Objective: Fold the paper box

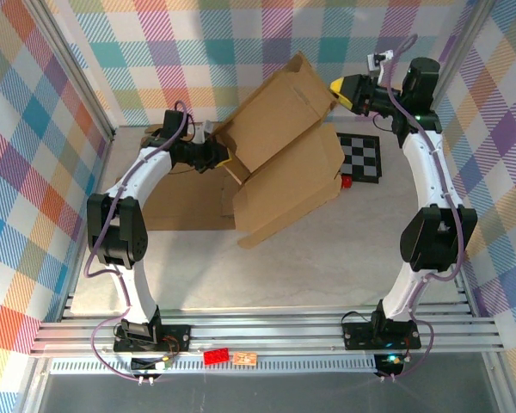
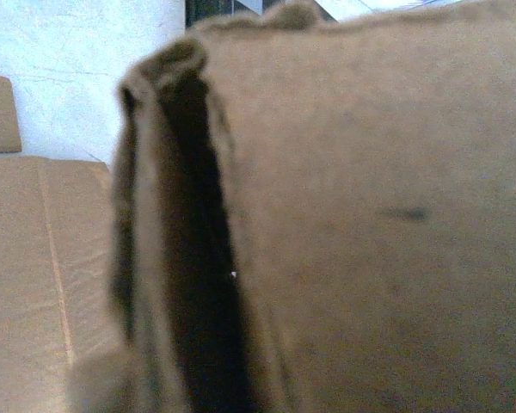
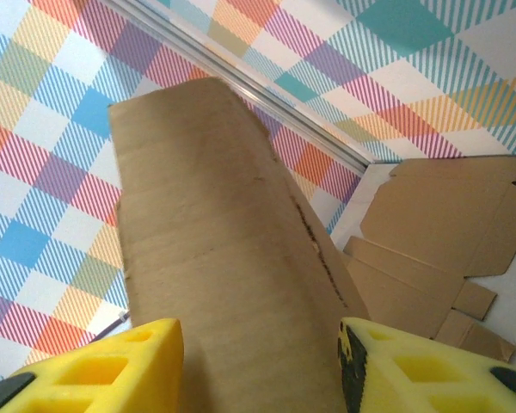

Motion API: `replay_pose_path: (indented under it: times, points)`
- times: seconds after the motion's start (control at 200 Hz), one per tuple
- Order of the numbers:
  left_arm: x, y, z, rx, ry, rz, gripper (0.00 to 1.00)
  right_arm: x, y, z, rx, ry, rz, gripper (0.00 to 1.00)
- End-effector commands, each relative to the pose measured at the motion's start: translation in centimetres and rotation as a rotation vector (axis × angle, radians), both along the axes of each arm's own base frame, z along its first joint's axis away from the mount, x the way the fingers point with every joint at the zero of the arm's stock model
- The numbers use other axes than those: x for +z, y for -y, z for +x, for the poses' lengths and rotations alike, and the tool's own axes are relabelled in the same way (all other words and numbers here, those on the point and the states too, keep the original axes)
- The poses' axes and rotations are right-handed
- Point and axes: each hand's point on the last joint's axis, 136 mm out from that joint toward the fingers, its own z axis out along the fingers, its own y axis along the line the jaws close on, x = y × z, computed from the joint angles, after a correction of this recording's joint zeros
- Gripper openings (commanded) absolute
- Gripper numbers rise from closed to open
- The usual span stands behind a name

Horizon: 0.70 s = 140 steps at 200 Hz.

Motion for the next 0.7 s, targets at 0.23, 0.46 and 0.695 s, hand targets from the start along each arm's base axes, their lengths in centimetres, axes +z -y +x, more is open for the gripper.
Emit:
replay_pose_path:
  times: [0.23, 0.46, 0.695]
  points:
    - [0.8, -0.4, -0.3, -0.005, -0.003, -0.029, 0.0, -0.3, -2.4, -1.8, 0.055, 0.052, -0.091, 0.51]
    - [0.9, -0.4, -0.9, -0.015, -0.001, -0.015, 0.0, -0.6, -3.9, -2.3, 0.055, 0.077, -0.166, 0.5]
    - [0.6, -0.6, -1.3, -0.011, -0.009, 0.0, 0.0, -0.8, -5.2, -3.2, 0.046, 0.104, -0.235, 0.48]
